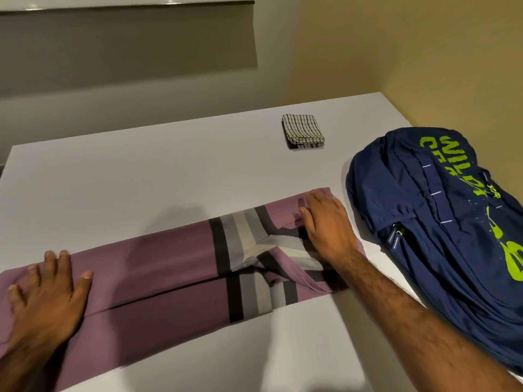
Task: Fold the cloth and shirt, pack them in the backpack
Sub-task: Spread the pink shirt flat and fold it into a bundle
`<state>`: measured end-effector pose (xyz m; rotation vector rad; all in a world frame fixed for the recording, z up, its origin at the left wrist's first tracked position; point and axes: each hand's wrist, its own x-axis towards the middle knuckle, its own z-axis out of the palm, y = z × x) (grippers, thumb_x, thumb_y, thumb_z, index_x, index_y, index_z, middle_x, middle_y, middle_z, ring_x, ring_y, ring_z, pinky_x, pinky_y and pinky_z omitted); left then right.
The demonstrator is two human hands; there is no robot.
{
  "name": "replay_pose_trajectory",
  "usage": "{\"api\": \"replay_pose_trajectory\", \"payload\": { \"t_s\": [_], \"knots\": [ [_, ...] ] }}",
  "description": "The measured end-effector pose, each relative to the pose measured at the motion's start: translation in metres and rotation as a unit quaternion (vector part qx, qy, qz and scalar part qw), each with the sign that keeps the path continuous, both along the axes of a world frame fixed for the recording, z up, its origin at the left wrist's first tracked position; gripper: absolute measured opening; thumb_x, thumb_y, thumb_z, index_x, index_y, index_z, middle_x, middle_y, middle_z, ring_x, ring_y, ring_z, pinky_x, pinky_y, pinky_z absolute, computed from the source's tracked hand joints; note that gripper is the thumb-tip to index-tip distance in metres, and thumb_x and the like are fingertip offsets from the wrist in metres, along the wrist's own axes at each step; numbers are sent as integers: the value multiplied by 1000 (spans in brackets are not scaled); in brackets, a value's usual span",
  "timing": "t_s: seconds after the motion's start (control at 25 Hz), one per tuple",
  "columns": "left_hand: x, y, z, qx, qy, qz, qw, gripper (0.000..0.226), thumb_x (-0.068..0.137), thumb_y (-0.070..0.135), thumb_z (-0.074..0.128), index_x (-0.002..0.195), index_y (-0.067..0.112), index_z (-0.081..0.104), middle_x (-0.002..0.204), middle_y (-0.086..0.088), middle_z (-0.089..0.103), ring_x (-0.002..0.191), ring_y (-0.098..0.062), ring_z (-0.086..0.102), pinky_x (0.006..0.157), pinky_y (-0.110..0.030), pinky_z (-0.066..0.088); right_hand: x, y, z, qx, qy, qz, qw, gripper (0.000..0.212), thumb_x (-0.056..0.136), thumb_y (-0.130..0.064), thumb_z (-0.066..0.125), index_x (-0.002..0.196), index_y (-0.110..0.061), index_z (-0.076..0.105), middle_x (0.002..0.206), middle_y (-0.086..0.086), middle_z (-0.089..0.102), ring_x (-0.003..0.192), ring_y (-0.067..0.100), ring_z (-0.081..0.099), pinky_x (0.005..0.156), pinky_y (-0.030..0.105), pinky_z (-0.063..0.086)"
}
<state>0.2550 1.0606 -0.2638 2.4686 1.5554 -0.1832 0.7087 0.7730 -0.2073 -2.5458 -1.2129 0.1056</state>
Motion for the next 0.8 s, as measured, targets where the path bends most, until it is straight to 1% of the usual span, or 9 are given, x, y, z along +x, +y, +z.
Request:
{"api": "replay_pose_trajectory", "payload": {
  "t_s": [0.04,0.12,0.2,0.24,0.28,0.36,0.48,0.64,0.8],
  "knots": [
    [22,-18,15,18,-25,16,999,82,99,66,16,156,9,26,163,-23,20,147,-50,20,115,-75,18,-6,-15,5,39,18,19,999,36,108,-36,39,128,-19,62,128,0,65,119,18,58,110,43,41],
    [78,-65,47,58,-125,-15,990,68,100,54,31,154,13,34,164,-19,27,152,-42,22,121,-63,8,-19,-52,10,55,33,53,997,30,104,-37,52,127,-21,64,123,-4,68,112,16,62,105,39,45],
    [149,-113,73,61,-229,-131,963,55,101,42,43,150,17,45,156,-12,45,148,-33,34,124,-49,7,-27,-87,4,6,18,98,995,48,97,-52,60,136,-24,58,130,-7,65,118,12,58,113,40,37],
    [183,-134,78,22,-238,-195,951,50,102,39,47,149,21,46,152,-7,51,146,-29,38,126,-45,5,-29,-103,-1,-30,5,125,992,59,94,-60,61,141,-25,53,135,-8,61,123,10,55,117,43,33],
    [216,-156,82,-3,-207,-256,944,49,103,37,51,151,26,43,151,-1,52,147,-25,38,127,-47,1,-31,-116,-8,-59,-17,149,987,68,91,-65,60,145,-24,50,139,-7,58,128,11,52,119,47,30],
    [262,-193,80,-7,-132,-343,930,58,103,32,55,156,31,32,159,4,43,154,-22,26,124,-57,-11,-30,-135,-18,-75,-69,170,980,66,93,-61,59,146,-22,51,143,-2,53,132,17,52,120,49,27],
    [285,-217,71,11,-74,-375,924,62,102,28,58,157,30,31,155,2,45,152,-23,28,117,-56,-24,-31,-140,-25,-30,-123,186,974,53,96,-33,65,145,-16,53,140,6,57,125,24,57,117,50,34],
    [280,-215,78,10,-33,-393,919,34,100,41,60,132,32,57,134,3,54,138,-21,43,119,-56,-22,-39,-137,-30,15,-134,196,971,43,98,-26,58,140,-14,56,140,10,57,123,26,57,109,51,41],
    [272,-204,82,4,-28,-405,914,23,98,39,63,117,27,60,130,2,52,134,-20,43,124,-60,-9,-43,-142,-34,21,-130,179,975,28,93,-20,70,121,-16,68,137,9,59,122,27,58,113,48,36]
  ]
}}
